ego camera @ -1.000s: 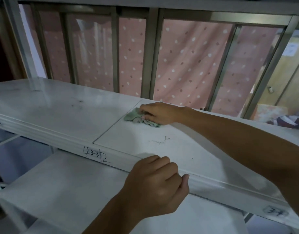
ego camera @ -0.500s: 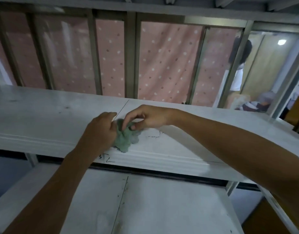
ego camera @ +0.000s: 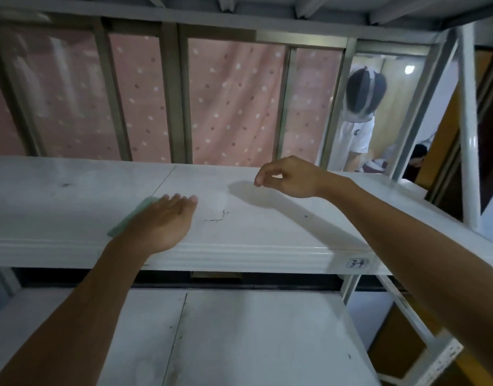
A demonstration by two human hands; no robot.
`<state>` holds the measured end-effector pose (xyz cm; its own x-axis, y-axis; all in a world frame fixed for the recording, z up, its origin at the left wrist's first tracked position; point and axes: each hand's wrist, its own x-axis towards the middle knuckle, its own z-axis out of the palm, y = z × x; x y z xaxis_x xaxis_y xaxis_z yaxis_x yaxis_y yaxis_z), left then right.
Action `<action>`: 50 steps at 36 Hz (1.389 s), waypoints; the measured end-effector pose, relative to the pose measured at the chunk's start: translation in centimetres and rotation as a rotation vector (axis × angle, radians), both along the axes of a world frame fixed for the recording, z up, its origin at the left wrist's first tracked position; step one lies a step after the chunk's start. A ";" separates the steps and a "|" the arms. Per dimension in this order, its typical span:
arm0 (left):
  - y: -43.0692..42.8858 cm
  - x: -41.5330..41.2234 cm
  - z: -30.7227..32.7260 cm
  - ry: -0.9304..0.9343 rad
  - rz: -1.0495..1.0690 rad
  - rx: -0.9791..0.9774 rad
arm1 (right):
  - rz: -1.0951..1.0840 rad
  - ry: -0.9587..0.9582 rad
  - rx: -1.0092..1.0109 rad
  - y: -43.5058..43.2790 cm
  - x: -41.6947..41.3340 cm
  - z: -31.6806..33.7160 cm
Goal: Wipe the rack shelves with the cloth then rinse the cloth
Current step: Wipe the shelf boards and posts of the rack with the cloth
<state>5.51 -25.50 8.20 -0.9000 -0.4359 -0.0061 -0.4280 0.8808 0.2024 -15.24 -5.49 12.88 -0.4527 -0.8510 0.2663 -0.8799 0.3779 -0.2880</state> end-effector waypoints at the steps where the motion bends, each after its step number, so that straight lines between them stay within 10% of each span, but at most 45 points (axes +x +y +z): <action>1: 0.5 -0.2 -0.1 0.021 0.039 -0.016 | -0.020 0.017 -0.028 1.1 -0.3 0.2; 18: 9.8 -8.7 -0.5 0.093 0.209 0.220 | -0.519 -0.237 -0.223 25.2 -7.6 -5.6; 31: 16.5 -13.2 -0.5 0.071 0.021 0.252 | -0.426 -0.100 -0.130 25.1 -8.3 -6.4; 38: 13.7 -13.4 -0.1 0.263 -0.001 0.800 | -0.520 -0.170 -0.154 25.1 -8.2 -6.1; 45: 12.6 -11.4 -1.5 0.092 -0.127 0.201 | -0.504 -0.213 -0.181 25.4 -7.7 -6.0; 50: 13.7 -12.6 -0.4 -0.073 -0.125 0.146 | -0.489 -0.248 -0.217 25.6 -7.8 -6.0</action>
